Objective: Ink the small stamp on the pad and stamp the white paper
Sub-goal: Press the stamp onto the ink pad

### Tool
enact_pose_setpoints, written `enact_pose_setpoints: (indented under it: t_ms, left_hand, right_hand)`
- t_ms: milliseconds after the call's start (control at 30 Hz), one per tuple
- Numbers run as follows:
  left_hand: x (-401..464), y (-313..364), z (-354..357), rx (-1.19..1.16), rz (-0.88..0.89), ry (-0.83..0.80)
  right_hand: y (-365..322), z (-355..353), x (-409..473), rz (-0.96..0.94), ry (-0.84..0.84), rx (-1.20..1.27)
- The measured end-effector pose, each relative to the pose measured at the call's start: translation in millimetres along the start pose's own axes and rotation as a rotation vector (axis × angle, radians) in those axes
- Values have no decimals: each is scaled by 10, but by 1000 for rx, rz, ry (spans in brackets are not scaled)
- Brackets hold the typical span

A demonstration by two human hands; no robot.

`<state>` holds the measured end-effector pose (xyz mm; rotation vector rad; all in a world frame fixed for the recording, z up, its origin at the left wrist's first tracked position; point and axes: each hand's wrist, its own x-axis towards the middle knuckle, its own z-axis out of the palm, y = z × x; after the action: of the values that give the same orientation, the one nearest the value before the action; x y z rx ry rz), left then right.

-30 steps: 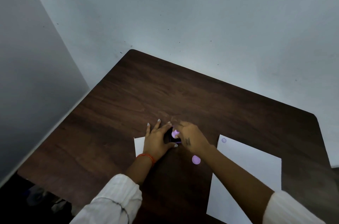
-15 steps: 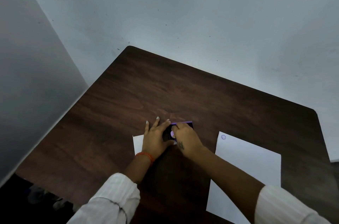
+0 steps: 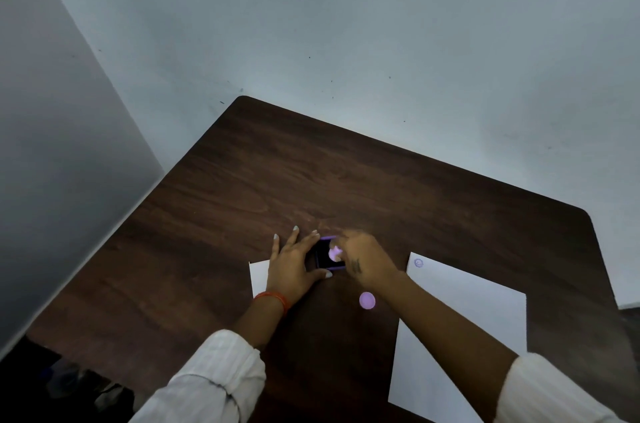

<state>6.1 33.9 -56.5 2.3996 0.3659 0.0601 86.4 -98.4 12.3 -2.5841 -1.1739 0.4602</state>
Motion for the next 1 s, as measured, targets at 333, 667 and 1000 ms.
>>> enact_pose_setpoints:
  t_ms: [333,667,1000]
  left_hand:
    - [-8,-5,16,5,7,7]
    - [-5,-2,8,3,14,9]
    - [7,-9,8,11,13,8]
  right_hand:
    - [-121,134,-49,131,-18,-66]
    - [-36,86,-23,47,-45,18]
    - [127,12,-100,28,-71,-79]
